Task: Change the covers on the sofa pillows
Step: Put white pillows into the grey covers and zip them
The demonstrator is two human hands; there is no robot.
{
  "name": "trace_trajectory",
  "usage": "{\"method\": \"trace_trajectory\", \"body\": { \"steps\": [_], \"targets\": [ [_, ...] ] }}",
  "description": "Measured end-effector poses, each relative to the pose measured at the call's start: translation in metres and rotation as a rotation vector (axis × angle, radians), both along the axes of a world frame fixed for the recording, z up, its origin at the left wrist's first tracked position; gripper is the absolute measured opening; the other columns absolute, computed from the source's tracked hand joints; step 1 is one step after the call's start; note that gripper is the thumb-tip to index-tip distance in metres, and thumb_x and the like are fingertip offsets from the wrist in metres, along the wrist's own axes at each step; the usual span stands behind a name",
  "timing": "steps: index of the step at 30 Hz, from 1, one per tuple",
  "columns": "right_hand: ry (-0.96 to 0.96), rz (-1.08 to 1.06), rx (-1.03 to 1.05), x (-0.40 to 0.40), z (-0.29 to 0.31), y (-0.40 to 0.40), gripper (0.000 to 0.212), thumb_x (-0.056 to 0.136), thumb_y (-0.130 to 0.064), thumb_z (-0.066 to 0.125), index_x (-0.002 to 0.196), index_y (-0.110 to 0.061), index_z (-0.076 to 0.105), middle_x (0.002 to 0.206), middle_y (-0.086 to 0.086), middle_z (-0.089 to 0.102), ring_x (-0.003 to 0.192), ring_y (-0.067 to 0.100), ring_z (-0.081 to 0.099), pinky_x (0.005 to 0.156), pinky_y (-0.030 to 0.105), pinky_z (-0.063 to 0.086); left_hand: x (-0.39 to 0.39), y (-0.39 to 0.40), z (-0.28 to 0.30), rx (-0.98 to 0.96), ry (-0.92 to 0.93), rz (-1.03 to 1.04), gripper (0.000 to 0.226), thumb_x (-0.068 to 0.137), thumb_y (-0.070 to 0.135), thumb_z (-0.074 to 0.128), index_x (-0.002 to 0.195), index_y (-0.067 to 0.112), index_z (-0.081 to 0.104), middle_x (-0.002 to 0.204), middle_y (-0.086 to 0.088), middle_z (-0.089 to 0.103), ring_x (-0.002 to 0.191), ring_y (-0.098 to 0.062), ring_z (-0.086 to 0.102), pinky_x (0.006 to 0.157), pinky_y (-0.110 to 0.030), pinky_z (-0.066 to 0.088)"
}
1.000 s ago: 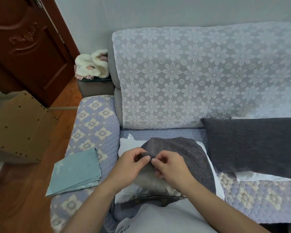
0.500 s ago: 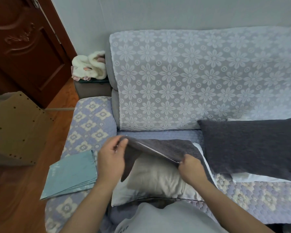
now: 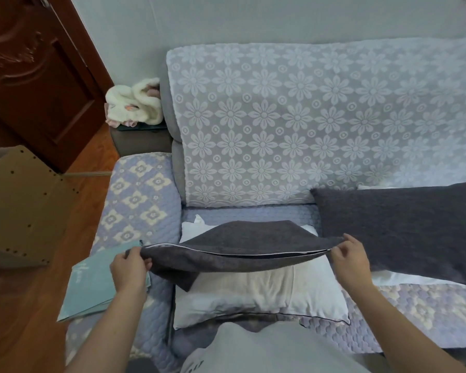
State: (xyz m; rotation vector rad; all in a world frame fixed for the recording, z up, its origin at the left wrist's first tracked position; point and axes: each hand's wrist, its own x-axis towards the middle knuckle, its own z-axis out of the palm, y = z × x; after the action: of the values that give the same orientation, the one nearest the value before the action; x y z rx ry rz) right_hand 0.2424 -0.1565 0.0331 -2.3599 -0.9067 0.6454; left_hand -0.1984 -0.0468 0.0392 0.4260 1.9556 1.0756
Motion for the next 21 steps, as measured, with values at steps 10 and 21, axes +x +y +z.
{"method": "trace_trajectory", "body": {
  "steps": [10,21],
  "targets": [
    [0.966,-0.515,0.498,-0.019,0.007,0.017,0.007,0.091,0.005,0.049,0.090,0.000,0.053,0.094,0.021,0.055,0.093,0.027,0.057,0.084,0.050,0.060,-0.012,-0.036,-0.039,-0.432,0.766,-1.135,0.050,0.076,0.069,0.072,0.081,0.020,0.059,0.086,-0.002,0.069,0.085,-0.025,0.064,0.068,-0.033,0.046],
    [0.980,-0.769,0.459,0.009,-0.009,0.034,0.016,0.095,-0.009,0.049,0.105,0.001,0.058,0.097,0.021,0.060,0.089,0.031,0.061,0.069,0.031,0.059,-0.014,-0.051,-0.058,-0.538,0.790,-1.090,0.040,0.099,0.040,0.043,0.100,0.012,0.070,0.113,-0.016,0.070,0.101,-0.033,0.065,0.083,-0.035,0.050]
  ]
}}
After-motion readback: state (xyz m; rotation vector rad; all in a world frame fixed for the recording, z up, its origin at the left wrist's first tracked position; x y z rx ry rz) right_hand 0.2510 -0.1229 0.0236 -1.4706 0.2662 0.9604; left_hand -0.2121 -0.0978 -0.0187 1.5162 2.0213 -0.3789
